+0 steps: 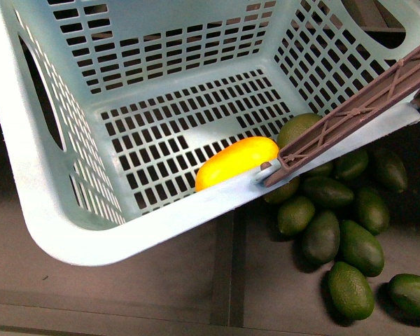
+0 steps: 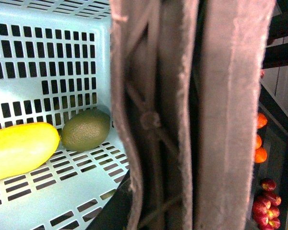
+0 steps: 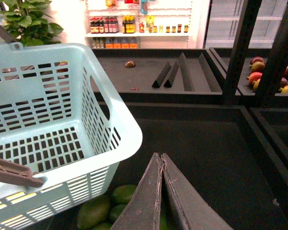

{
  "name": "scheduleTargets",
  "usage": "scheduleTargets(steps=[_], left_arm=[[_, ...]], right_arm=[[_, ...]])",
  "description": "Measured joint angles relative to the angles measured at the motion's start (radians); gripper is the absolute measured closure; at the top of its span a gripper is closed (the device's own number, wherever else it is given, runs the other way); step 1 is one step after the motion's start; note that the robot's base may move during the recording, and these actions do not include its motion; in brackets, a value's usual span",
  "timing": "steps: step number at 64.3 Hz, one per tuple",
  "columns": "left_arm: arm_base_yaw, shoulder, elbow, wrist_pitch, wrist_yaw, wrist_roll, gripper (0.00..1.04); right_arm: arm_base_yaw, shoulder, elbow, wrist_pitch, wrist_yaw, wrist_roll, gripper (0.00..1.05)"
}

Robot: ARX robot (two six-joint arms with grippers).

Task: Pick mango and avocado into basket

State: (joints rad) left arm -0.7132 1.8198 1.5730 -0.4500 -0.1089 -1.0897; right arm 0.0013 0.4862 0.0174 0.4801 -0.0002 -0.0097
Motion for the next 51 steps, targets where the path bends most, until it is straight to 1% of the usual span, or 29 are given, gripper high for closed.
scheduleTargets(steps=[14, 38, 48, 50, 51], left_arm=[[0.0, 0.0, 0.0, 0.0, 0.0, 0.0, 0.9], [0.0, 0.0, 0.0, 0.0, 0.0, 0.0, 0.9], [0.0, 0.0, 0.0, 0.0, 0.0, 0.0, 0.9], [0.0, 0.0, 0.0, 0.0, 0.0, 0.0, 0.9], [0.0, 0.0, 0.0, 0.0, 0.001, 0.0, 0.9]], right_arm=[[0.0, -0.133, 0.0, -0.127, 0.0, 0.0, 1.03], [0.0, -0.274, 0.0, -0.268, 0.0, 0.0, 1.03], [0.0, -0.31, 0.0, -0.303, 0.0, 0.0, 1.03], [0.0, -0.34, 0.0, -0.338, 0.0, 0.0, 1.03], [0.0, -0.366, 0.0, -0.38, 0.0, 0.0, 1.03]])
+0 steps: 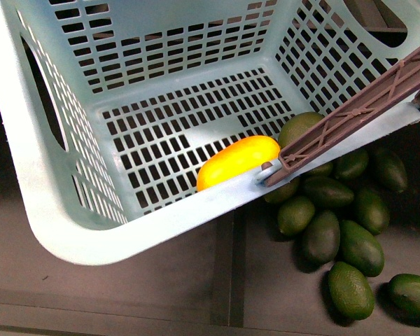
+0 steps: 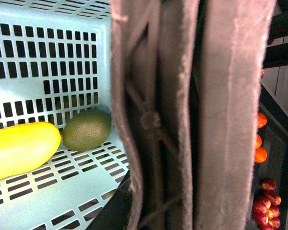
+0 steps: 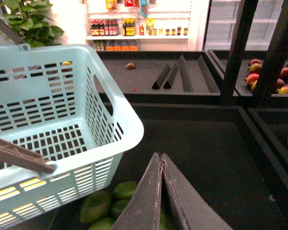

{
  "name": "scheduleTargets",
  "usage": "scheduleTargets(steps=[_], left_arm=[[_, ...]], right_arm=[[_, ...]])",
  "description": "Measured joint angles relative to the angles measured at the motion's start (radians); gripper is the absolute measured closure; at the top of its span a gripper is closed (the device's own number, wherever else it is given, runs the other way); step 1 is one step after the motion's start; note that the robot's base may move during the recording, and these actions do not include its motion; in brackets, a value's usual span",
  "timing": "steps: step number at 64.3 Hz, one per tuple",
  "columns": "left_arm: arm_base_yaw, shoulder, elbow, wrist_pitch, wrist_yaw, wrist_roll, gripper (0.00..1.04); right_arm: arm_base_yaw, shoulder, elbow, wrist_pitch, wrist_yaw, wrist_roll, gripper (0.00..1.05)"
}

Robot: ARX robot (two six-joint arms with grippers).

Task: Pick mango and avocado into basket

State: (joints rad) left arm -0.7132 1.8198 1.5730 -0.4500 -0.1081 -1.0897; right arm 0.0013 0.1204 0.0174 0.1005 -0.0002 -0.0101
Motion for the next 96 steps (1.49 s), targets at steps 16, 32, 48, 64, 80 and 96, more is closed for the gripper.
scheduleTargets(steps=[16, 32, 48, 64, 80, 96], left_arm=[[0.0, 0.0, 0.0, 0.0, 0.0, 0.001, 0.9], [0.0, 0.0, 0.0, 0.0, 0.0, 0.0, 0.9], [0.0, 0.0, 0.0, 0.0, 0.0, 0.0, 0.9], [0.0, 0.0, 0.0, 0.0, 0.0, 0.0, 0.9], [0.0, 0.0, 0.0, 0.0, 0.0, 0.0, 0.9], [-0.014, 0.0, -0.055, 0.171, -0.384, -0.332, 0.9]], right_arm=[[0.0, -0.112, 0.0, -0.098, 0.0, 0.0, 1.03], [0.0, -0.114, 0.0, -0.099, 0.001, 0.0, 0.71], [0.0, -0.114, 0.0, -0.099, 0.001, 0.0, 0.29], [0.0, -0.114, 0.0, -0.099, 0.001, 0.002, 0.09], [0.0, -0.114, 0.0, -0.099, 0.001, 0.002, 0.09], [0.0, -0.114, 0.0, -0.099, 0.001, 0.002, 0.09]])
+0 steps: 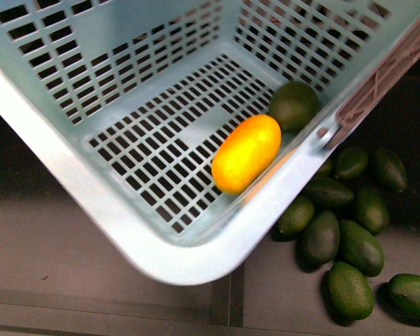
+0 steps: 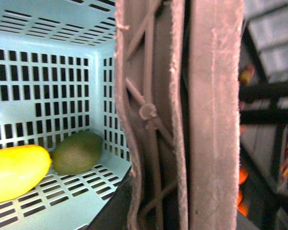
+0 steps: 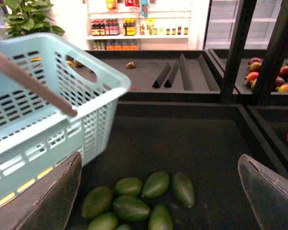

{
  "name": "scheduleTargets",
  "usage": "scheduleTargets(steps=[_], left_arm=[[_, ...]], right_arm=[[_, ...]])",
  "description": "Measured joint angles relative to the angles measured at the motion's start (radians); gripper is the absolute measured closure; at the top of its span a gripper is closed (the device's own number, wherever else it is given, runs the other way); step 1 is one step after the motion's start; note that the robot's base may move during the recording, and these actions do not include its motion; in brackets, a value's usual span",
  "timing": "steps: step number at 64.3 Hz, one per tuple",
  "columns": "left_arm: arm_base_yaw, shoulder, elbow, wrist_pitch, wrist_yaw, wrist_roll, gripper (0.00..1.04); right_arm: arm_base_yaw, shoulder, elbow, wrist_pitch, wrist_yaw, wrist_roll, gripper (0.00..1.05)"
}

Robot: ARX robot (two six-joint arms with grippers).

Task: Pick mango and avocado into basket

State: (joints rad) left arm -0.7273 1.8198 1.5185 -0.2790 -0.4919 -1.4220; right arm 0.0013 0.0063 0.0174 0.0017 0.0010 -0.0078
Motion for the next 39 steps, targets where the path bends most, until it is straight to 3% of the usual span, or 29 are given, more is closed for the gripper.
scheduleTargets(steps=[11, 39], left_arm=[[0.053, 0.0, -0.019, 0.051, 0.003, -0.072, 0.91], [0.169, 0.053, -0.132, 0.123, 0.13, -0.114, 0.91]], right_arm=[[0.0, 0.0, 0.0, 0.0, 0.0, 0.0, 0.09], [0.0, 0.0, 0.0, 0.0, -0.001, 0.0, 0.09]])
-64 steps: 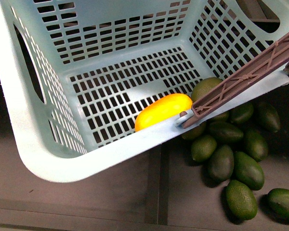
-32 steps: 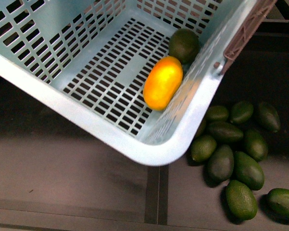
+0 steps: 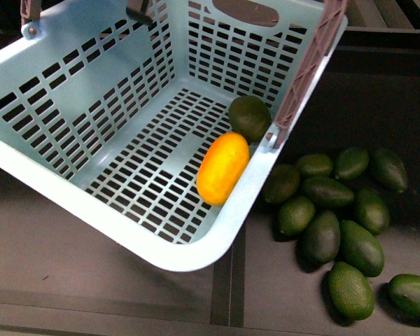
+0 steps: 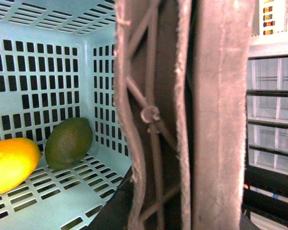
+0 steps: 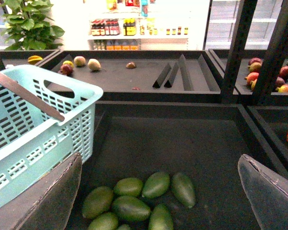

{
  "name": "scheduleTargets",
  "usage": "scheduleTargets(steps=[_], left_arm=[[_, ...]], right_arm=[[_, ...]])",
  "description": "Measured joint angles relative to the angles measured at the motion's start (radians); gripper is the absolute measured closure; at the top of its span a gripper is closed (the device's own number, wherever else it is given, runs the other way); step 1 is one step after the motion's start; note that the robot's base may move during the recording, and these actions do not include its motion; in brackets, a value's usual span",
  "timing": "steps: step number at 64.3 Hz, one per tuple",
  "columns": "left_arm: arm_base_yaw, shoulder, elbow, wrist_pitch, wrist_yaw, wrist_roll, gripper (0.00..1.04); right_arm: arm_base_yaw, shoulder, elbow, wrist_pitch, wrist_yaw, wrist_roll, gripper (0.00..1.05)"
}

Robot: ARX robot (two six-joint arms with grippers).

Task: Pick mango and avocado into basket

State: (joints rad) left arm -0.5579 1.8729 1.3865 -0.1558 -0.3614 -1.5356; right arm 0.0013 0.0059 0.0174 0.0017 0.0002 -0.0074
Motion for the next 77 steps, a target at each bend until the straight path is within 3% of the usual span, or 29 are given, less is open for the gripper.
scheduleTargets(steps=[20, 38, 72, 77], left_arm=[[0.16, 0.162, 0.029, 0.059, 0.046, -0.059, 0.91], [0.25, 0.259, 0.068, 0.056, 0.127, -0.034, 0.91], [0.269, 0.275, 0.04, 0.077, 0.145, -0.04, 0.91], [0.269, 0.277, 0.051, 0.064, 0.149, -0.043, 0.8]], right_arm=[[0.0, 0.0, 0.0, 0.0, 0.0, 0.0, 0.09], [0.0, 0.0, 0.0, 0.0, 0.0, 0.0, 0.09], [0.0, 0.0, 0.0, 0.0, 0.0, 0.0, 0.09], [0.0, 0.0, 0.0, 0.0, 0.0, 0.0, 0.09]])
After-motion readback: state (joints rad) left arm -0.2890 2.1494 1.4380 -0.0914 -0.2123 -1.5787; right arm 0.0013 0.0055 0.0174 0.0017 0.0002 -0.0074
